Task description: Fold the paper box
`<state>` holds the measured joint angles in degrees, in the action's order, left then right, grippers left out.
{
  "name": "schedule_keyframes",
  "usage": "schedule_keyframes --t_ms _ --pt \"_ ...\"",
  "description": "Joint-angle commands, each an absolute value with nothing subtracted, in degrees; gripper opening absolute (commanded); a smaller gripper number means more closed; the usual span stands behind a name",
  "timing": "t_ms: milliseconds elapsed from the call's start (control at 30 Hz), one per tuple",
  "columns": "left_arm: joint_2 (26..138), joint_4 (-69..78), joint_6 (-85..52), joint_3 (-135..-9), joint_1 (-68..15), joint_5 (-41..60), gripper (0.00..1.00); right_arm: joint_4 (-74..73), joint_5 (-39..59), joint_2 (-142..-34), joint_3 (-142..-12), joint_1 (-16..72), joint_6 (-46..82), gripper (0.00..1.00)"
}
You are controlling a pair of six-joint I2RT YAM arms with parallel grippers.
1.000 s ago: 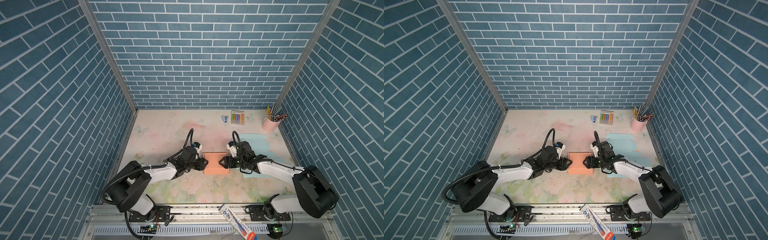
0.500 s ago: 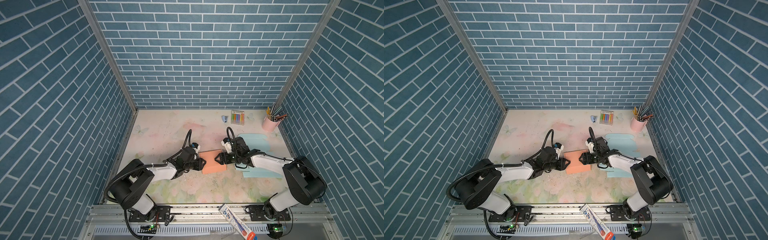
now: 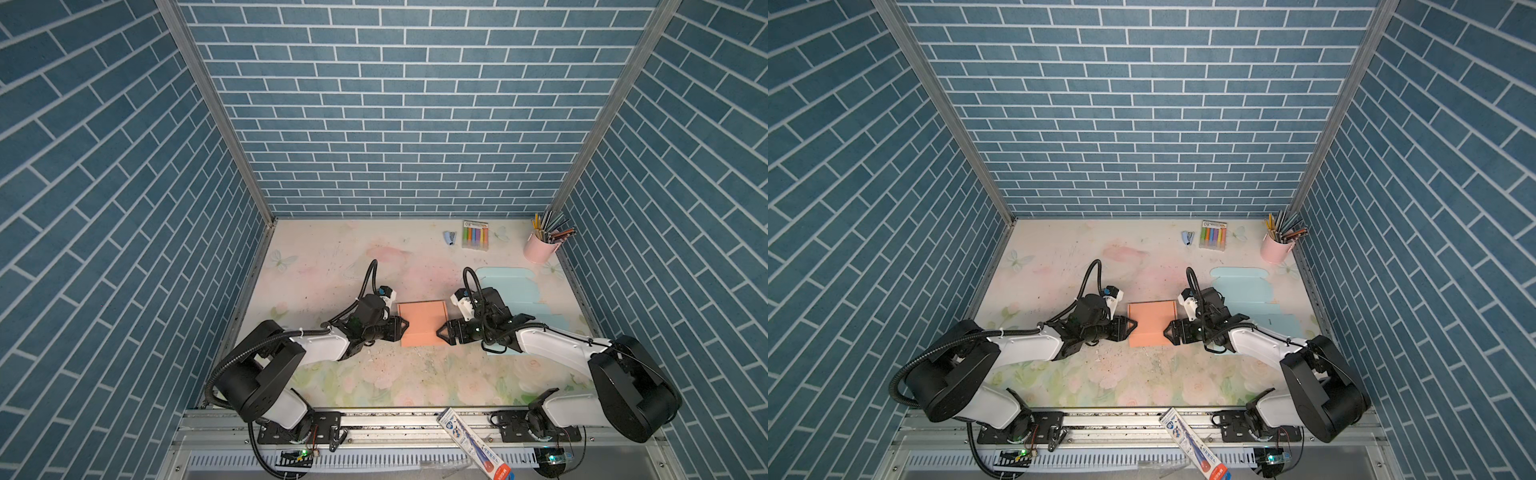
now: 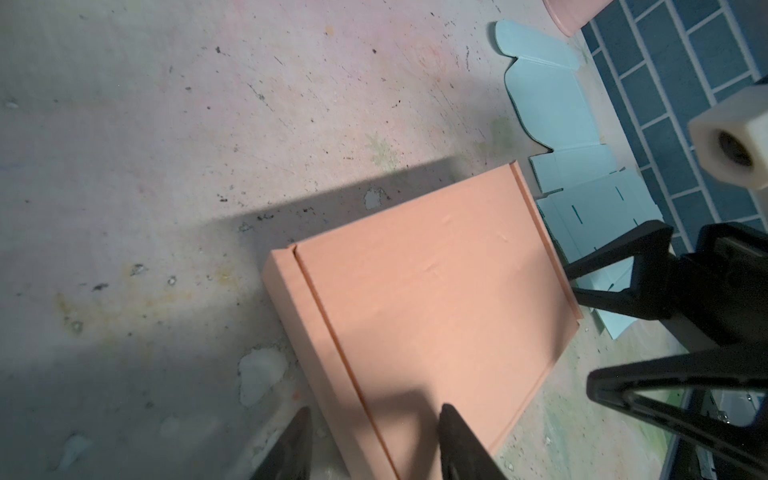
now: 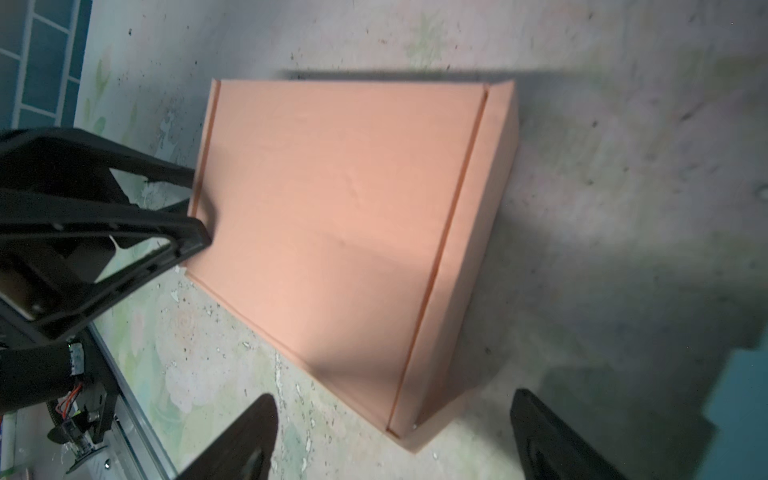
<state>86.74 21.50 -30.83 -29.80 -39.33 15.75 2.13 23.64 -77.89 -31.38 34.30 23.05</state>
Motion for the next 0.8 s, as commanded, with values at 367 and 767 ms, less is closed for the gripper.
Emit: schedule_keyframes --t_ms 367,767 --pt "85.5 21.4 -31.8 -28.9 -41.1 16.2 0.50 3.1 31.1 -72.4 -33.4 37.9 23.9 0.88" --pt "84.4 22.0 -31.9 -28.5 -41.4 16.2 0.55 2.9 29.8 -71.9 -29.9 37.4 26.3 0.88"
